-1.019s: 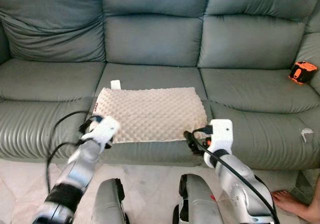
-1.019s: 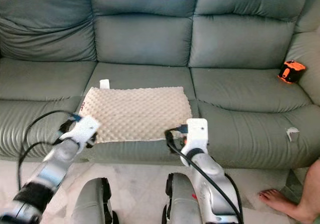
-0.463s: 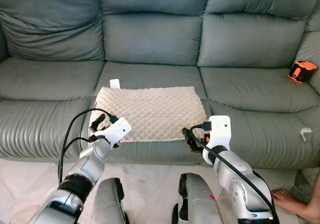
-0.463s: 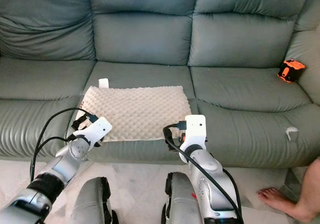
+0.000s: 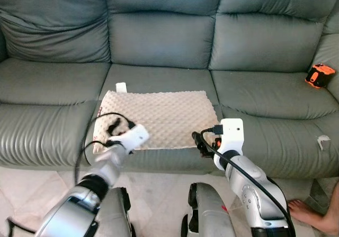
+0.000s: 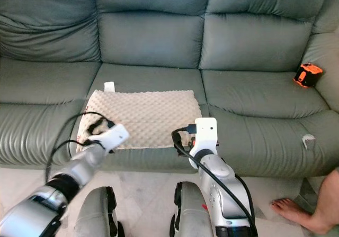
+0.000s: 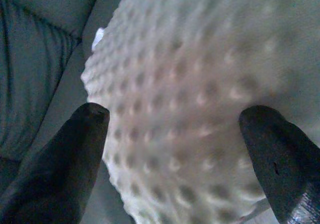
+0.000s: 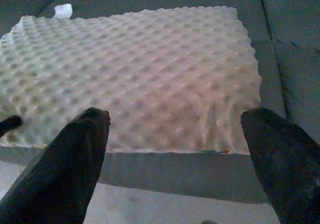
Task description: Move the pillow to the sofa
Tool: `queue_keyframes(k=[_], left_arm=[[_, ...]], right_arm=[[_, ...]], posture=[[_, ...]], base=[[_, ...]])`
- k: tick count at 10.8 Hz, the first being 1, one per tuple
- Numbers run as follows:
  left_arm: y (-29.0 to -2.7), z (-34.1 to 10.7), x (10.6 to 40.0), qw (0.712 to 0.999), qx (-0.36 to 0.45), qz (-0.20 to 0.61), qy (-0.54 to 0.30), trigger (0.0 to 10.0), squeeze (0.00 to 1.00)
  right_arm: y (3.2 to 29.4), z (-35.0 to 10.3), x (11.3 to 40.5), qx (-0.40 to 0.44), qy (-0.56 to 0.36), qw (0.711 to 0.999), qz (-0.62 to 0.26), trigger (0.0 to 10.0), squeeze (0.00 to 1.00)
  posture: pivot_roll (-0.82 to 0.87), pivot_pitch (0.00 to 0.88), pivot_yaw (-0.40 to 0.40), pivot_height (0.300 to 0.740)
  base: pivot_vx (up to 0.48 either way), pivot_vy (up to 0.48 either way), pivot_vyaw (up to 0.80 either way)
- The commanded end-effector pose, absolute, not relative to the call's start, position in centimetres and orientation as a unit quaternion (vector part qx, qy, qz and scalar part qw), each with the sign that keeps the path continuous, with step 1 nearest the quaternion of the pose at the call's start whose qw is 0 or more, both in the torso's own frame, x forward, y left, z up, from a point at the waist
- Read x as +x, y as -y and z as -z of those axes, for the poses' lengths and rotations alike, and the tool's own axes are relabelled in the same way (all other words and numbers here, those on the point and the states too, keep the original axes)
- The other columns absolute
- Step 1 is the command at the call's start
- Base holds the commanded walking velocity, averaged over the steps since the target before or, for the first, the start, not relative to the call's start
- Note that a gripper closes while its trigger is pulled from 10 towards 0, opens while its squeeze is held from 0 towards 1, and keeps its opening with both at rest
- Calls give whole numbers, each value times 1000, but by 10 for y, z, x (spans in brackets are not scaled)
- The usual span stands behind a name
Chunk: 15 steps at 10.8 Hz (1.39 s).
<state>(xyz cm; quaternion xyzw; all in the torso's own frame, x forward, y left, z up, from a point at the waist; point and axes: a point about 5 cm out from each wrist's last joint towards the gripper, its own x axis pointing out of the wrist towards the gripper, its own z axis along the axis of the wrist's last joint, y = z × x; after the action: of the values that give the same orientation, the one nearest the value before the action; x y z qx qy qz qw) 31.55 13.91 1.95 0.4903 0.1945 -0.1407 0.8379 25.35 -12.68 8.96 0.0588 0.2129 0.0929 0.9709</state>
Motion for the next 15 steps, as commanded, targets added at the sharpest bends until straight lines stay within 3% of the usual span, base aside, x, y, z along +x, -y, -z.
queue_keyframes(k=[1, 3, 12, 15], left_arm=[[-137, -20, 317, 831, 504, 144, -186, 10000, 0], [-133, -21, 320, 821, 523, 143, -178, 10000, 0], [-96, -37, 334, 844, 499, 145, -135, 10000, 0], [-126, -55, 346, 924, 357, 51, -127, 10000, 0]], right_arm=[[128, -90, 254, 56, -218, 970, -88, 10000, 0], [131, -90, 255, 53, -219, 971, -83, 10000, 0], [130, -91, 259, 50, -215, 972, -80, 10000, 0], [132, -87, 259, 50, -216, 972, -77, 10000, 0]], posture=[[-104, 63, -50, 615], [-110, 66, -49, 615], [-121, 63, -49, 615], [-91, 57, -54, 615]], base=[[0, 0, 0], [0, 0, 0], [0, 0, 0], [0, 0, 0]])
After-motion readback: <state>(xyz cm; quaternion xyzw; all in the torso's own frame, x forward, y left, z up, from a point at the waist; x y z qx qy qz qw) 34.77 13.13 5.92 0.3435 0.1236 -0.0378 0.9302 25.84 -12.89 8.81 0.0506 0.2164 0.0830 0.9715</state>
